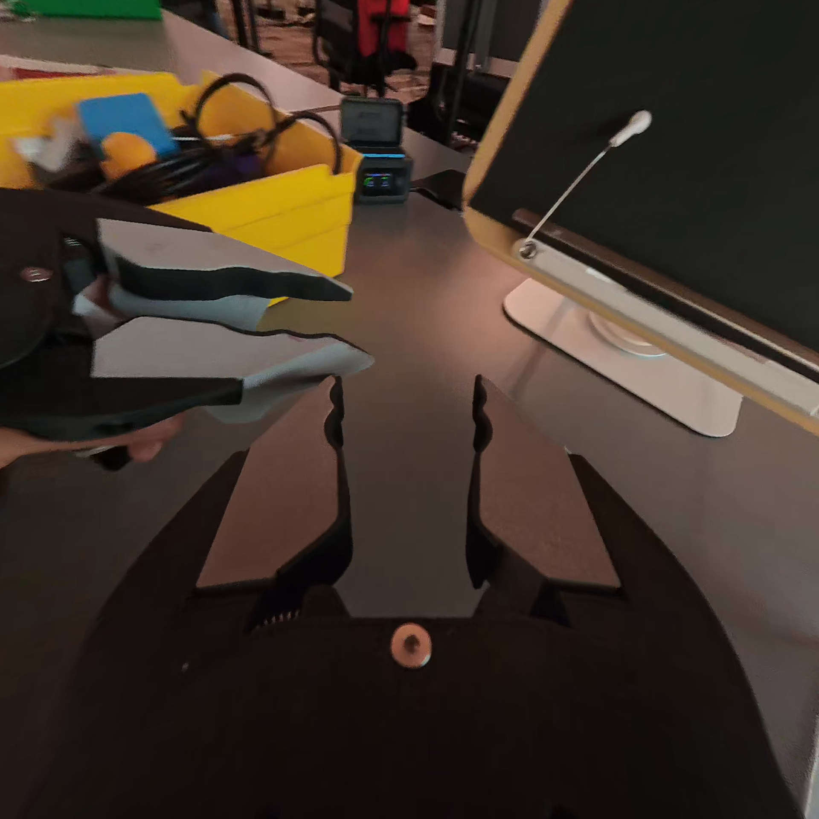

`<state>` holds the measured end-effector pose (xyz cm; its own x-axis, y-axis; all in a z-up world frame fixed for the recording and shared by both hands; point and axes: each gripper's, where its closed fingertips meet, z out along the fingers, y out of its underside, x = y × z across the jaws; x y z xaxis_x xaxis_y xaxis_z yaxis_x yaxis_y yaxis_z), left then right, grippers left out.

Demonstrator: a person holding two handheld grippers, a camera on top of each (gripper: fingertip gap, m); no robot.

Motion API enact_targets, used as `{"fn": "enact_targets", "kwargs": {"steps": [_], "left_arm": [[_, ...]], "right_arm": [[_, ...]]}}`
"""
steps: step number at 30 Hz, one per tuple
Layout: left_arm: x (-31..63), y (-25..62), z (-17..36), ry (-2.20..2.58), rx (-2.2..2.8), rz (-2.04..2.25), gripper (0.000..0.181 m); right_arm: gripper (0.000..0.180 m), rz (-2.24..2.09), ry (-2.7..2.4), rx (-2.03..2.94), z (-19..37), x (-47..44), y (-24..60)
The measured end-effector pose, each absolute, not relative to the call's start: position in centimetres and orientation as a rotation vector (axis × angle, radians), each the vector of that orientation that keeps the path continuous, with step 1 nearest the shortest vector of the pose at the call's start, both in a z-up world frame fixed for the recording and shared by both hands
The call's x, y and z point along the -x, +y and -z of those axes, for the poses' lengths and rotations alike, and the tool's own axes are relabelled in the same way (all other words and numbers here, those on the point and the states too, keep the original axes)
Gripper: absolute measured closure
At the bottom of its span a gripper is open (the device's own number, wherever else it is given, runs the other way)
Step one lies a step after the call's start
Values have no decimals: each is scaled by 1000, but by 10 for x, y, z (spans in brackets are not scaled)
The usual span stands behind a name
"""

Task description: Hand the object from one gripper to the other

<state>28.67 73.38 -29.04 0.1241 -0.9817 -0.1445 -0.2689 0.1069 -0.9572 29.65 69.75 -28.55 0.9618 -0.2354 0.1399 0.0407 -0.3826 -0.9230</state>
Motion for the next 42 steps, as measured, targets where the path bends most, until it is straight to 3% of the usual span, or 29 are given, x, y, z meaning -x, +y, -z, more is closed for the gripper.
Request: {"fn": "enact_targets", "kwargs": {"steps": [9, 16, 19, 42], "left_arm": [[-310, 734, 310, 1409, 1428, 931, 146], [-304, 723, 300, 1388, 1338, 964, 159], [-303, 712, 305, 1455, 1327, 988, 151], [-294, 703, 308, 1533, 1328, 1124, 142]], "right_arm": [[118, 259, 276, 2035, 332, -342, 717], [123, 206, 308, 1907, 307, -335, 705], [119, 175, 320, 1872, 301, -333, 704], [125, 306, 237, 1921, 312, -336, 704]]}}
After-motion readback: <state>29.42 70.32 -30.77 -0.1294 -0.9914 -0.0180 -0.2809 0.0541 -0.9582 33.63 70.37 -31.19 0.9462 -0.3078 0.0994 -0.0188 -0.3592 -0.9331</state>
